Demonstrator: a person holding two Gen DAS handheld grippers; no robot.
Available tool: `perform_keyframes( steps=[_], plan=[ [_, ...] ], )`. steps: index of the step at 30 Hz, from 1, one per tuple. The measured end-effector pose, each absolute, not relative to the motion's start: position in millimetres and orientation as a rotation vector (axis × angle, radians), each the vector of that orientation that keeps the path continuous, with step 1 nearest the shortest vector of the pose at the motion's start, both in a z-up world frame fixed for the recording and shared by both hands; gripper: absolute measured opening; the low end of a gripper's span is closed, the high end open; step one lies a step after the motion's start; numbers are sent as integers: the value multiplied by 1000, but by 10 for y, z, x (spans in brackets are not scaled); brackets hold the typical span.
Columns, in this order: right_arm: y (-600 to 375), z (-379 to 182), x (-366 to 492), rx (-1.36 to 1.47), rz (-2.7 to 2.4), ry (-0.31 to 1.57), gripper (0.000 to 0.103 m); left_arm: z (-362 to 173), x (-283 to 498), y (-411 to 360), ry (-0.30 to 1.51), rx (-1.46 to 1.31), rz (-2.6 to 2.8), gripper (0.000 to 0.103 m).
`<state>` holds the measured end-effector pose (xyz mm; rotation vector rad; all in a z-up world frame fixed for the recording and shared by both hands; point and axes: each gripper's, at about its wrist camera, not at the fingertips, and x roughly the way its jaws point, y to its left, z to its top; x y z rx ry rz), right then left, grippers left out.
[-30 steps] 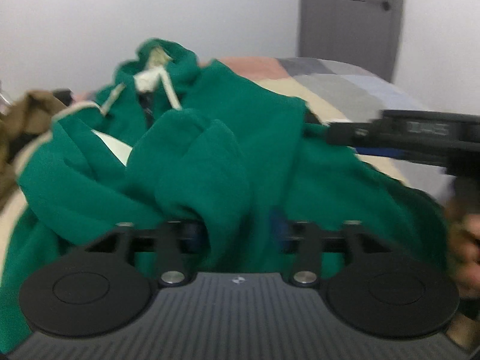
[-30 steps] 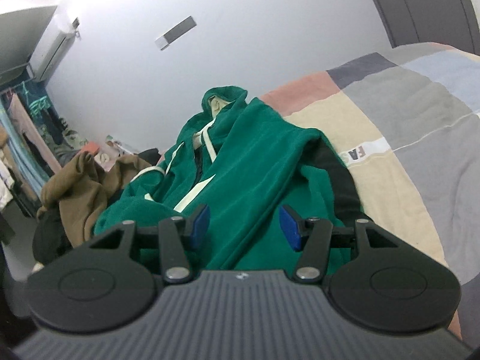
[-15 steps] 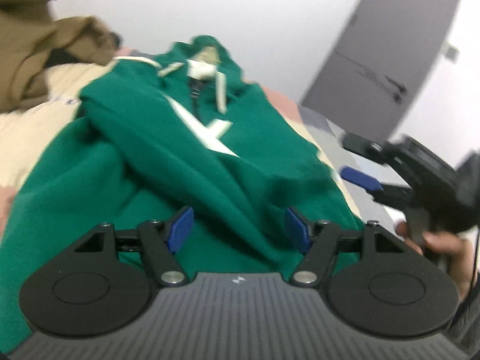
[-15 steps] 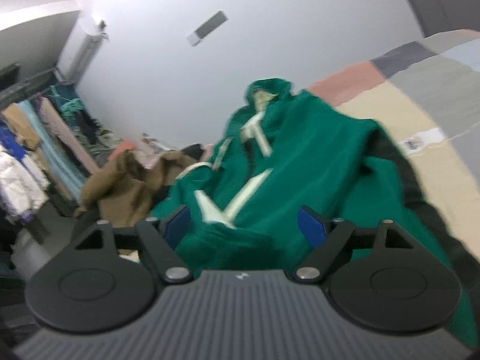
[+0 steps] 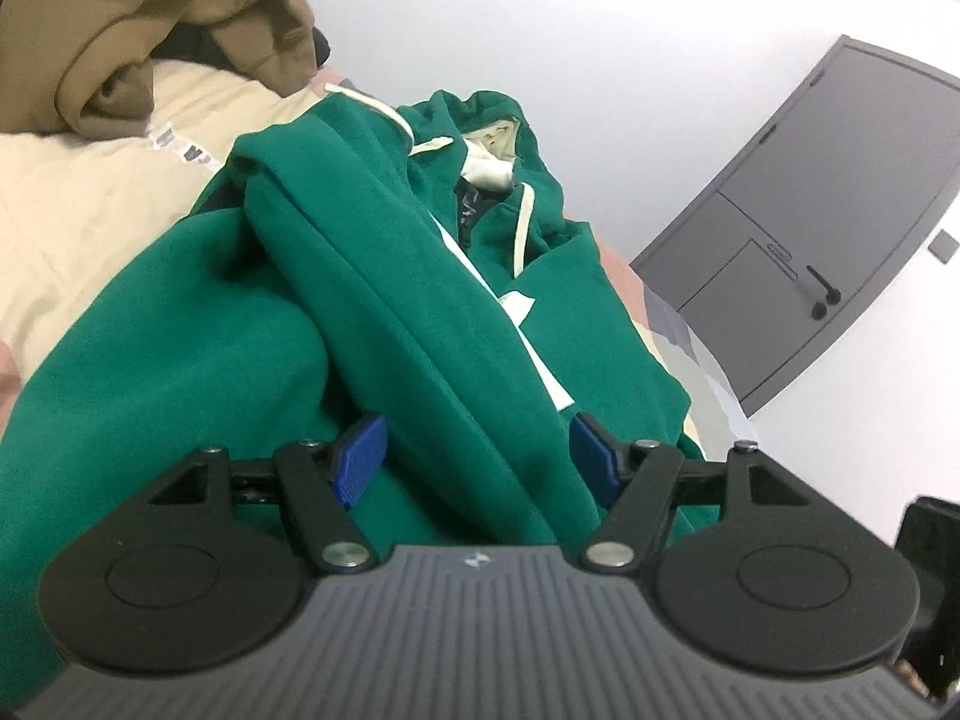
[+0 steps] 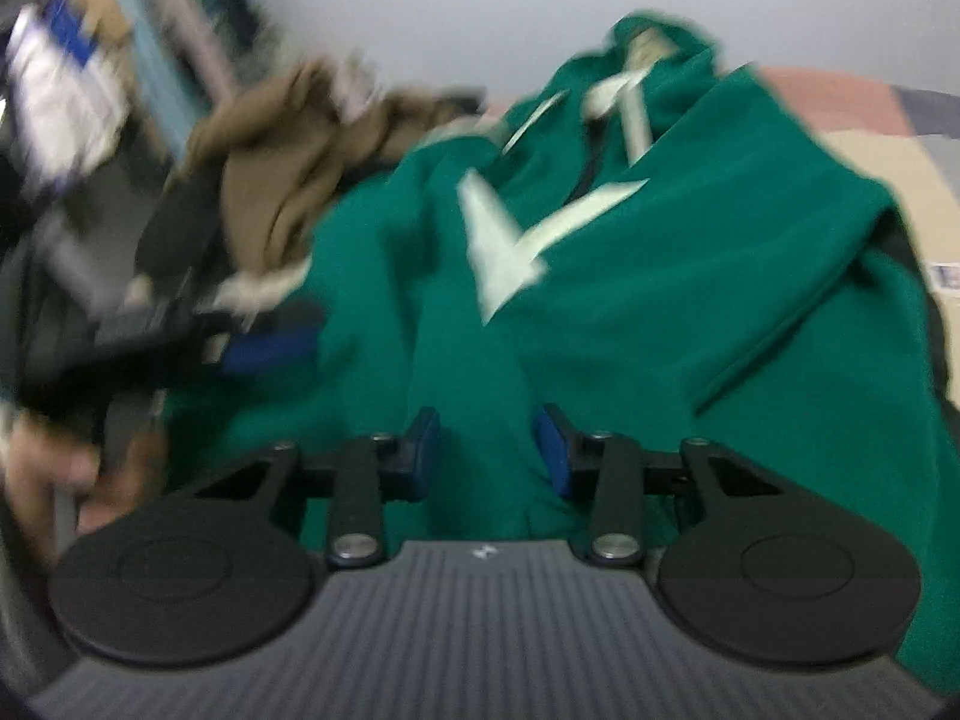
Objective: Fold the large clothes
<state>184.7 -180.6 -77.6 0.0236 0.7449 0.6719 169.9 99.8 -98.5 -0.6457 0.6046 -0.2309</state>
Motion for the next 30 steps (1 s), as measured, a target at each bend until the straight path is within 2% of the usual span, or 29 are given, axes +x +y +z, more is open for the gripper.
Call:
perform_keyframes(
  steps=[5,9,16,18,20,22,23,25,27,30],
  plan=[
    [-1900,-646,1814,71,663,677,41,-996,1837,994,614,-655,-222,73],
    [-2145,-646,1923,172,572,636,47,-1021,1898,1064,602,-695,-198,73],
    [-2286,-873,2220,271,464,726,49,-1133,2115,1132,612,-748,-175,72],
    [-2215,-962,2259,250,469,773,49,-1183,2181,1152,618,-759,-152,63],
    [-2167,-1022,2260,244,496,795,48,-1222,2245,1187,633,-778,-130,30],
    [-2116,-1003,2250,222,528,799,43,-1223,2260,1255,623,-823,-139,14],
    [-2097,-971,2232,200,539,797,38,-1201,2250,1287,614,-833,-141,10],
    [-2090,-900,2185,164,550,784,17,-1115,2201,1382,569,-856,-154,9],
    [-2086,-802,2130,156,568,752,11,-1028,2155,1507,525,-891,-156,9],
    [-2056,-588,2021,155,596,673,7,-913,2065,1760,446,-945,-137,8]
  ],
)
